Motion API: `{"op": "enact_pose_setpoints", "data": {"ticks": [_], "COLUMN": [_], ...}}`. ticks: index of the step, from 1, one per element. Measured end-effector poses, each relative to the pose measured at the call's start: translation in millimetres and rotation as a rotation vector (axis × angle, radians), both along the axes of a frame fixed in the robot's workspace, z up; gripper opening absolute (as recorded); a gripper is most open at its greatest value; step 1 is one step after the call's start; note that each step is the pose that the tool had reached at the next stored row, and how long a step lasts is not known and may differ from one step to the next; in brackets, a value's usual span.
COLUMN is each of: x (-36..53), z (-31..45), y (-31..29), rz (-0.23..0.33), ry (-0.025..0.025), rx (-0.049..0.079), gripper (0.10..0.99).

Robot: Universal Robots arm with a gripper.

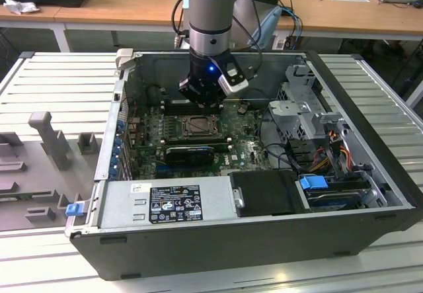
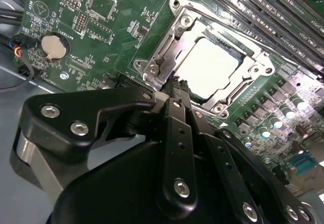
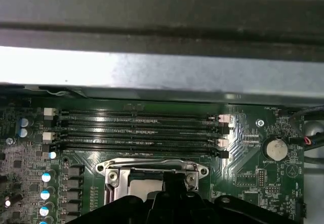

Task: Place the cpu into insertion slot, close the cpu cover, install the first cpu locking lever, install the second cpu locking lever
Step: 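Install the second cpu locking lever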

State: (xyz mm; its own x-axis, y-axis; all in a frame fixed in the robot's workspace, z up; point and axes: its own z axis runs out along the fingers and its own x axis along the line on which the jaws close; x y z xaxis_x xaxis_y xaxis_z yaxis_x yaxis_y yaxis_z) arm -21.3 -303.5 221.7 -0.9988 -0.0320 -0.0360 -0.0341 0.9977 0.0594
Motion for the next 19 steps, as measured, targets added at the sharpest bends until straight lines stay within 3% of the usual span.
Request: {"op": "enact_pose_setpoints", "data": {"ticks": [5,8,9,11,13,15,19], "x": [0.0,0.0,0.1,0.0,0.0,0.0,0.0], "z": [8.0,21.3,22.6,22.7,21.8,20.3,13.5], "y": [-0.2,-0.3,-0.8,-6.5,-19.0,-24.9,-41.1], "rz": [0.000,0.000,0.000,0.000,0.000,0.000,0.000], "ry": [-0.0002,-0.0001,-0.0002,0.0000,0.0001,0.0018,0.0039], "rx": [0.000,0.000,0.000,0.000,0.000,0.001,0.017], "gripper": [0.106,0.106,0.106,0.106,0.106,0.106,0.106]}}
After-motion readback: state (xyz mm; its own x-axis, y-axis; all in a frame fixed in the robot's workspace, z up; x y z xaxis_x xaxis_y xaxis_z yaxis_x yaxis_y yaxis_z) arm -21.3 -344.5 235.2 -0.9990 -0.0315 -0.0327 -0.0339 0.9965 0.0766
